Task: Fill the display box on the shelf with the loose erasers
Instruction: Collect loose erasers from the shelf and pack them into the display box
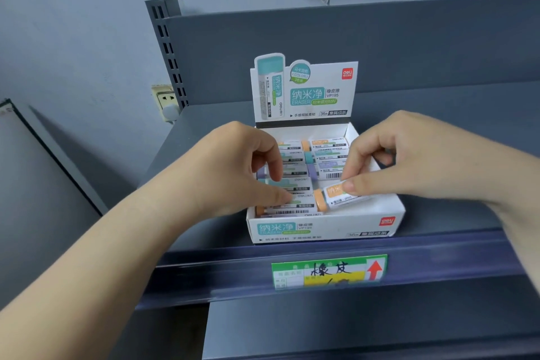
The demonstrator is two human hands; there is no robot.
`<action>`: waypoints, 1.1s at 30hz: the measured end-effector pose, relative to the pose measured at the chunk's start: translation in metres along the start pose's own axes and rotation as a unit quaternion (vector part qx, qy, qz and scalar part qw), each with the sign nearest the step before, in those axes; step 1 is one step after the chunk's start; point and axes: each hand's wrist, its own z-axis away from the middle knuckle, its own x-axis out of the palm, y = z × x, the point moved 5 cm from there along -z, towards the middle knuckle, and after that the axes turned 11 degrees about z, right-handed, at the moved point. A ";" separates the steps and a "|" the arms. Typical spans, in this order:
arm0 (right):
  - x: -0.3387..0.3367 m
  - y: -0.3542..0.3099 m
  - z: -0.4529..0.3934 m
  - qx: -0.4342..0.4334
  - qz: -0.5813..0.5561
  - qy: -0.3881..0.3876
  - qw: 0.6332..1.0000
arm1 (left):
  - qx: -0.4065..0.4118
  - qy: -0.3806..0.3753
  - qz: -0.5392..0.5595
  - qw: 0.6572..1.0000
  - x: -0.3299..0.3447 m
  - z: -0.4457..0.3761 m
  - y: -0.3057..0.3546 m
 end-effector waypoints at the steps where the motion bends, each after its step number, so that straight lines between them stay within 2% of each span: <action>1: 0.001 0.000 0.000 0.002 0.003 -0.006 1.000 | 0.002 0.000 0.003 1.000 0.000 0.000 0.000; 15: 0.009 0.001 -0.003 0.030 0.122 -0.032 0.992 | 0.020 0.023 -0.006 1.000 0.003 -0.004 -0.003; 17: 0.006 0.000 -0.002 0.021 0.139 -0.005 0.990 | 0.023 0.041 -0.017 0.999 0.000 -0.003 0.002; 21: -0.018 0.001 0.013 0.014 0.164 0.129 0.978 | 0.066 0.094 -0.071 0.991 -0.004 -0.001 0.027; 25: -0.046 0.015 0.046 0.033 0.249 0.233 0.940 | 0.149 0.171 -0.154 0.962 0.009 -0.003 0.074; 30: -0.068 0.051 0.091 0.036 0.382 0.235 0.893 | 0.224 0.200 -0.222 0.927 0.059 -0.021 0.142; 33: -0.081 0.083 0.120 0.051 0.425 0.215 0.878 | 0.233 0.196 -0.245 0.921 0.095 -0.038 0.177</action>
